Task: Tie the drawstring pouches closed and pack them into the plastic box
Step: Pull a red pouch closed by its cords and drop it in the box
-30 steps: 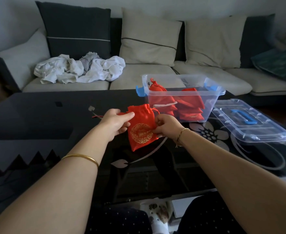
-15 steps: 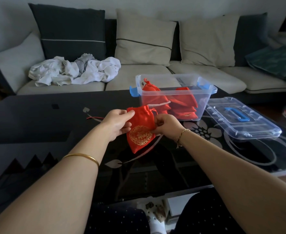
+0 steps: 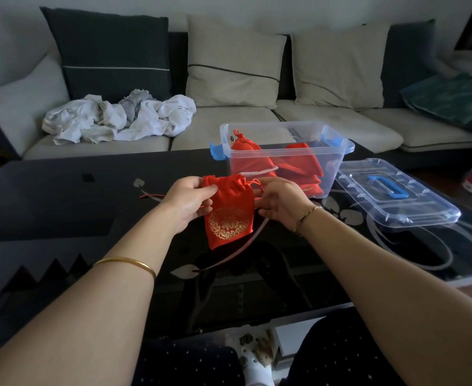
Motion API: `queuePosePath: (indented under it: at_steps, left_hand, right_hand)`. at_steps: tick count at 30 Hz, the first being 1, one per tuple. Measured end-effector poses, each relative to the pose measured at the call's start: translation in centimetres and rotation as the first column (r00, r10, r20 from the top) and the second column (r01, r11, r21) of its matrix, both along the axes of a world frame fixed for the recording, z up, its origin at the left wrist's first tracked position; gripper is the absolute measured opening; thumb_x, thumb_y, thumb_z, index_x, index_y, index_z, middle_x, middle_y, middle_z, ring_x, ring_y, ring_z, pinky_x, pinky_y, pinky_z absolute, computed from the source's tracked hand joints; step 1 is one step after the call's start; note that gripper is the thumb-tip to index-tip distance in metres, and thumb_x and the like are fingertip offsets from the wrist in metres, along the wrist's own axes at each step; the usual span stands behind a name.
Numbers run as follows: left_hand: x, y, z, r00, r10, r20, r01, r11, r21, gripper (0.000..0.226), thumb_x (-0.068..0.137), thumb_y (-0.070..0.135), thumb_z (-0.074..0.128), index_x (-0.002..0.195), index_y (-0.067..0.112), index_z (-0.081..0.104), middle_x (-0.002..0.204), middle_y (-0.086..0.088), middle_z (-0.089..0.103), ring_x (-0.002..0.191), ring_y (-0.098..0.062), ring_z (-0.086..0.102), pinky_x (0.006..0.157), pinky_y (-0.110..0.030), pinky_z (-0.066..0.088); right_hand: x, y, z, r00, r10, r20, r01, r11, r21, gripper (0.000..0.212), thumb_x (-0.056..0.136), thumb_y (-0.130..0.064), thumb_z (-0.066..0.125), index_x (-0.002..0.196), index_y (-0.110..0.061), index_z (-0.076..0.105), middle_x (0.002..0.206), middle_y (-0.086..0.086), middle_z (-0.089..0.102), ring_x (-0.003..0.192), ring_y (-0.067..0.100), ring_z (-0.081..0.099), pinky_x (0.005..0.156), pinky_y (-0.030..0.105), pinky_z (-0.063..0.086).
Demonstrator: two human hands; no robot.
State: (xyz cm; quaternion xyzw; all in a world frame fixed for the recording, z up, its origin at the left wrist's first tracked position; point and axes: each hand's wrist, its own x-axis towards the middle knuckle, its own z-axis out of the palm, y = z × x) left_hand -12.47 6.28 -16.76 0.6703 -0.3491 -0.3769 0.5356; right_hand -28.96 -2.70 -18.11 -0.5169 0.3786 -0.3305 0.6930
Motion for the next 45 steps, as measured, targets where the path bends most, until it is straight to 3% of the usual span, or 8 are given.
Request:
queuePosePath:
  at_steps: [5,11,17,23,30,35,41,45]
  left_hand:
    - [-0.1,0.0,0.0,1.0,0.001,-0.008,-0.001,1.0,-0.002,0.006,0.092,0.013,0.057,0.089,0.014,0.062,0.08,-0.002,0.056,0.07,-0.01,0.052,0.063,-0.025,0.049]
    - [0.4,0.3,0.6,0.989,-0.036,0.142,0.032,0.999,0.025,0.009,0.092,0.009,0.056,0.092,0.013,0.064,0.083,-0.005,0.061,0.073,-0.012,0.057,0.066,-0.027,0.052]
    - [0.8,1.3,1.8,0.751,-0.129,0.647,0.095,0.992,0.086,0.004,0.09,0.012,0.058,0.089,0.012,0.062,0.08,-0.003,0.064,0.079,-0.019,0.064,0.074,-0.032,0.053]
    - [1.7,1.9,2.2,0.632,-0.078,0.771,0.025,0.996,0.081,0.011,0.091,0.014,0.058,0.085,0.016,0.067,0.075,0.003,0.061,0.071,-0.014,0.056,0.068,-0.029,0.043]
    - [3.1,2.2,1.9,0.728,0.007,0.685,-0.031,0.999,0.022,0.01,0.088,0.014,0.063,0.091,0.01,0.072,0.096,-0.005,0.068,0.095,-0.021,0.061,0.088,-0.037,0.049]
    - [3.6,2.4,1.9,0.779,0.083,0.622,-0.12,0.993,0.018,0.013,0.089,0.02,0.062,0.091,0.01,0.071,0.095,-0.004,0.065,0.092,-0.018,0.058,0.078,-0.031,0.044]
    - [3.4,2.5,2.0,0.805,0.11,0.583,-0.172,0.984,0.051,0.033,0.097,0.028,0.048,0.073,0.011,0.062,0.076,0.0,0.053,0.08,-0.018,0.053,0.078,-0.036,0.045]
    - [3.8,2.1,2.6,0.946,0.284,-0.159,-0.268,0.957,0.112,0.034,0.098,0.031,0.045,0.069,0.014,0.051,0.058,0.005,0.038,0.038,-0.006,0.029,0.037,-0.018,0.026]
  right_hand:
    - [-0.4,0.0,-0.1,0.999,0.014,-0.031,-0.016,0.997,-0.073,0.012,0.088,-0.014,0.056,0.086,-0.01,0.067,0.074,0.003,0.065,0.063,0.013,0.059,0.06,0.025,0.045]
    - [-0.4,0.2,0.0,0.996,-0.07,-0.049,0.058,0.978,-0.203,0.017,0.094,-0.018,0.054,0.082,-0.011,0.063,0.07,0.001,0.062,0.058,0.009,0.057,0.054,0.019,0.046]
    - [0.0,0.4,0.4,0.994,-0.11,-0.005,0.107,0.971,-0.213,0.02,0.095,-0.021,0.052,0.087,-0.008,0.064,0.07,0.002,0.061,0.057,0.01,0.057,0.05,0.018,0.047]
    - [-0.2,0.3,0.4,0.974,-0.228,-0.007,0.22,0.946,-0.238,0.029,0.096,-0.023,0.051,0.073,-0.011,0.062,0.066,0.002,0.059,0.051,0.009,0.054,0.052,0.021,0.047]
    - [-0.8,-0.2,0.1,0.926,-0.358,-0.123,0.302,0.894,-0.33,0.033,0.094,-0.03,0.053,0.069,-0.011,0.062,0.062,0.001,0.059,0.05,0.009,0.052,0.048,0.018,0.046]
    - [-1.0,-0.3,0.3,0.877,-0.439,-0.193,0.343,0.856,-0.388,0.037,0.094,-0.033,0.052,0.067,-0.01,0.063,0.059,-0.001,0.057,0.047,0.008,0.048,0.045,0.015,0.043]
    - [-0.6,-0.5,0.2,0.91,-0.404,-0.093,0.397,0.914,-0.086,0.034,0.089,-0.037,0.059,0.064,-0.014,0.064,0.055,-0.003,0.05,0.044,0.009,0.038,0.041,0.019,0.035]
    - [-0.7,-1.2,0.4,0.888,-0.459,0.006,0.44,0.855,0.274,0.035,0.092,-0.03,0.055,0.061,-0.015,0.055,0.057,-0.005,0.044,0.045,0.006,0.034,0.035,0.014,0.03]
